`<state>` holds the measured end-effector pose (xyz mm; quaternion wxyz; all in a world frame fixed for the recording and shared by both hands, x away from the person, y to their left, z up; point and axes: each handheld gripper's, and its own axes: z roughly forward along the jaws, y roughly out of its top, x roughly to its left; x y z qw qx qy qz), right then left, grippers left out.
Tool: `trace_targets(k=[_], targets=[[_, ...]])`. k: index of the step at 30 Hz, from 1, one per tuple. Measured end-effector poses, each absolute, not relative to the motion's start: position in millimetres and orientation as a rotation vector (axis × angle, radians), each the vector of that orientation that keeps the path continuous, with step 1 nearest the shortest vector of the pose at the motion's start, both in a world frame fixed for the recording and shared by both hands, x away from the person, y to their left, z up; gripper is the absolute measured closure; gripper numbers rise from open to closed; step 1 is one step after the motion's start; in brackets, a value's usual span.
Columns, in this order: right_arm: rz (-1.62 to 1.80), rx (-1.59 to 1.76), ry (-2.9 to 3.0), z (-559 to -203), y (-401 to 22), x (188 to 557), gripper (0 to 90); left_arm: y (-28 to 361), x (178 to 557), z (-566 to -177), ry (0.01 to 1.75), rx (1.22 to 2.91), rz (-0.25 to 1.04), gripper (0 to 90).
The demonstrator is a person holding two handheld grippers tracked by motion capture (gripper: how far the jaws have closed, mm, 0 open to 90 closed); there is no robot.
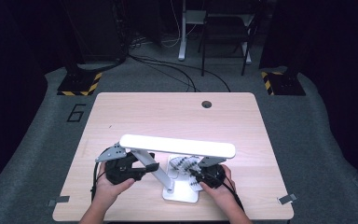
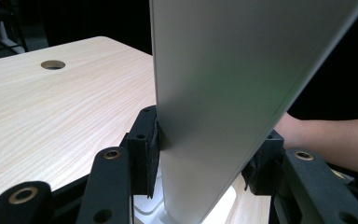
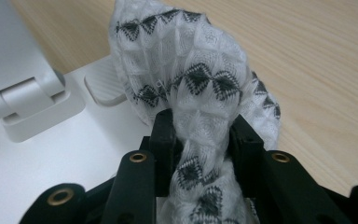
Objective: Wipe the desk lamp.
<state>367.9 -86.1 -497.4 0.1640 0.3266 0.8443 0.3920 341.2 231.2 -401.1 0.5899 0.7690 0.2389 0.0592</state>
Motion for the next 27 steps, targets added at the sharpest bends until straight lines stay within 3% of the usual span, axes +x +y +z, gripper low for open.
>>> trace_targets(k=[9, 13, 27], targets=[[1.309, 0.854, 2.475, -494, -59, 375, 67.8, 230, 339, -401, 0.559, 1.794, 0.167, 56.0], [1.239, 0.827, 2.508, -502, -46, 376, 67.8, 231, 339, -401, 0.559, 1.791, 0.166, 56.2], [1.103, 0.937, 2.397, -500, -69, 394, 67.9, 230, 338, -402, 0.562, 1.788, 0.182, 56.5]])
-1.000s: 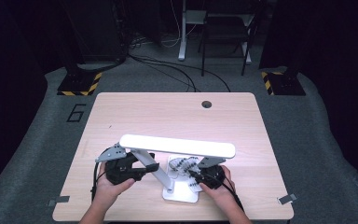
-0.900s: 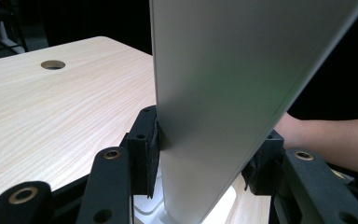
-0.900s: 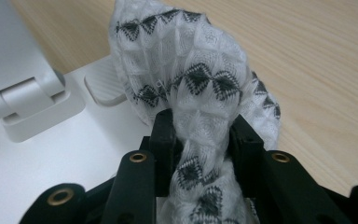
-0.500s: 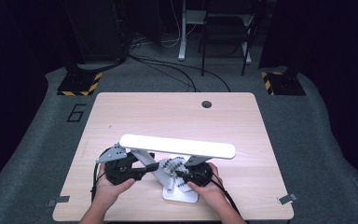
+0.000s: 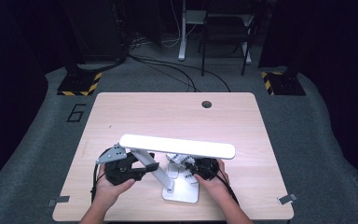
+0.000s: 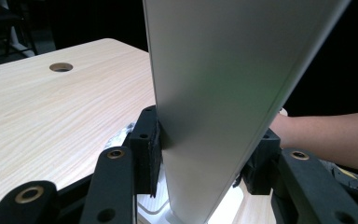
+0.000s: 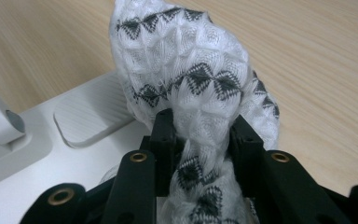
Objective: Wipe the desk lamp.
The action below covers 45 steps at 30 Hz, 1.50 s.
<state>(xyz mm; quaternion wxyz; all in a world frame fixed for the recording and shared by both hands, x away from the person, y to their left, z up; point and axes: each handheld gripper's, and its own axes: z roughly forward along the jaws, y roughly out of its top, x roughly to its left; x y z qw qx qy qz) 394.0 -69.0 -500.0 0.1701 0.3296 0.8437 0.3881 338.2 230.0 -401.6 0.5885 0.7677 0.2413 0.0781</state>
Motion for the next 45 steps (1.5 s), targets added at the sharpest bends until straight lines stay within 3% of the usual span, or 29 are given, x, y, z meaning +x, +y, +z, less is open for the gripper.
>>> trace_targets(k=[19, 45], targets=[[1.152, 0.797, 2.461, -497, -75, 342, 67.3, 230, 337, -402, 0.568, 1.786, 0.189, 56.8], [1.139, 0.838, 2.431, -506, -84, 352, 67.2, 231, 337, -403, 0.547, 1.781, 0.176, 55.9]])
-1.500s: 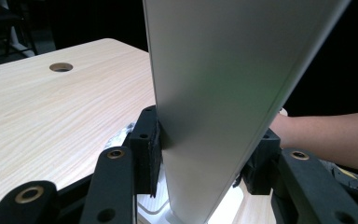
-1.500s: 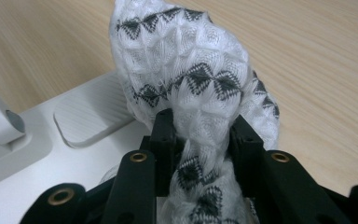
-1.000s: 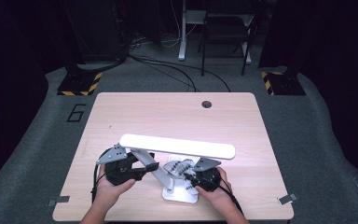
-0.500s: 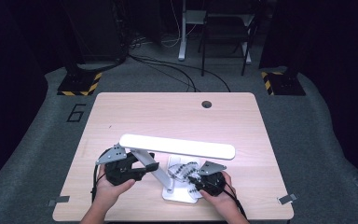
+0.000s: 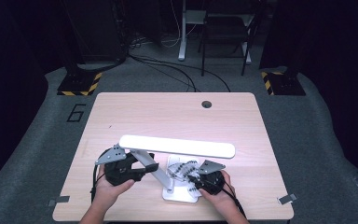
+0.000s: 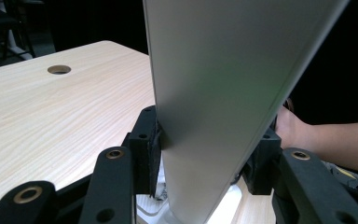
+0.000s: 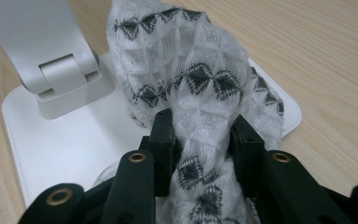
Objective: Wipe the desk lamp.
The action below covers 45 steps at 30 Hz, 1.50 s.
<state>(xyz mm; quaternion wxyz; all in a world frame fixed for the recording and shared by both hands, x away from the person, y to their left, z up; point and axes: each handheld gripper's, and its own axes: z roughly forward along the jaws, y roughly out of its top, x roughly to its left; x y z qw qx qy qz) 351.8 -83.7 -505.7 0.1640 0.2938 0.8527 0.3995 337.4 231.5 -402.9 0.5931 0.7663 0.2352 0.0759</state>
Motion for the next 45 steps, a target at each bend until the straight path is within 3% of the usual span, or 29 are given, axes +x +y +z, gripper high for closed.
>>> trace_targets(k=[34, 39, 45], targets=[[1.101, 0.934, 2.369, -505, -98, 361, 66.9, 233, 337, -402, 0.52, 1.797, 0.159, 54.9], [1.124, 0.934, 2.372, -502, -97, 351, 66.8, 233, 336, -402, 0.519, 1.8, 0.169, 55.2], [1.186, 0.777, 2.445, -500, -77, 314, 66.5, 233, 335, -402, 0.522, 1.799, 0.175, 55.3]])
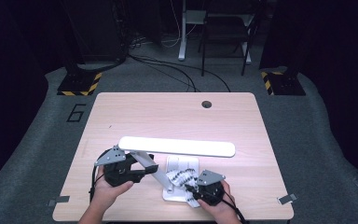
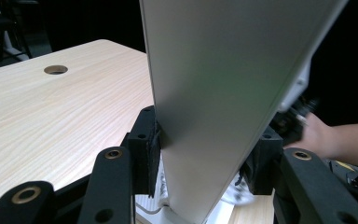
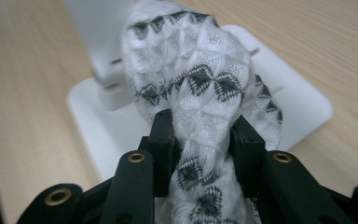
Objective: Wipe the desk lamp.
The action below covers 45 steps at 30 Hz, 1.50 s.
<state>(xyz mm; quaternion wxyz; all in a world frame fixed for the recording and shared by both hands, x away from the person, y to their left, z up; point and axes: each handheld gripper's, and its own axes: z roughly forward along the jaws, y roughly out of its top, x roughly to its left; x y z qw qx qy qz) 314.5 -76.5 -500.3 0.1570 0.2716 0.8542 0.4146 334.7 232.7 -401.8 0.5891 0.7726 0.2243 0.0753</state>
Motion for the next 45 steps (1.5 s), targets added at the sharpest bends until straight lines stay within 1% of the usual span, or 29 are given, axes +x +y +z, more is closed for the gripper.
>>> trace_targets(k=[4, 7, 12, 14, 18, 23, 24, 28, 32, 36, 38, 39, 41, 42, 44, 45], targets=[[1.197, 0.779, 2.474, -504, -76, 302, 66.3, 233, 335, -402, 0.522, 1.793, 0.171, 55.4], [1.185, 0.774, 2.477, -506, -79, 303, 66.4, 233, 335, -402, 0.521, 1.794, 0.17, 55.4], [1.19, 0.864, 2.441, -508, -96, 321, 66.6, 233, 335, -403, 0.521, 1.791, 0.169, 55.5], [1.178, 0.865, 2.442, -508, -97, 324, 66.7, 233, 335, -402, 0.52, 1.791, 0.17, 55.4], [1.115, 0.941, 2.387, -510, -103, 346, 66.5, 233, 335, -402, 0.52, 1.792, 0.174, 55.5], [1.077, 1.033, 2.332, -510, -106, 360, 65.5, 232, 334, -402, 0.523, 1.791, 0.176, 55.5], [1.041, 1.038, 2.308, -511, -107, 367, 65.2, 233, 334, -402, 0.525, 1.796, 0.178, 55.6], [1.024, 1.063, 2.302, -513, -111, 373, 65.0, 232, 333, -402, 0.535, 1.795, 0.185, 55.7], [1.04, 1.052, 2.319, -511, -111, 368, 64.9, 231, 332, -402, 0.541, 1.794, 0.191, 55.8], [1.087, 0.992, 2.376, -512, -112, 346, 64.8, 231, 333, -402, 0.541, 1.794, 0.189, 55.9], [1.086, 0.992, 2.381, -511, -111, 342, 64.8, 231, 333, -402, 0.54, 1.796, 0.188, 55.9], [1.096, 0.975, 2.407, -510, -111, 331, 64.8, 231, 332, -402, 0.541, 1.797, 0.19, 55.9], [1.102, 0.971, 2.416, -511, -111, 327, 64.9, 231, 332, -402, 0.542, 1.795, 0.19, 55.9], [1.108, 0.946, 2.436, -511, -112, 317, 65.0, 231, 332, -402, 0.543, 1.793, 0.19, 55.9], [1.106, 0.933, 2.443, -510, -112, 314, 65.0, 231, 332, -402, 0.543, 1.793, 0.191, 56.0], [1.115, 0.923, 2.464, -510, -111, 305, 65.1, 231, 332, -402, 0.543, 1.793, 0.192, 56.0]])
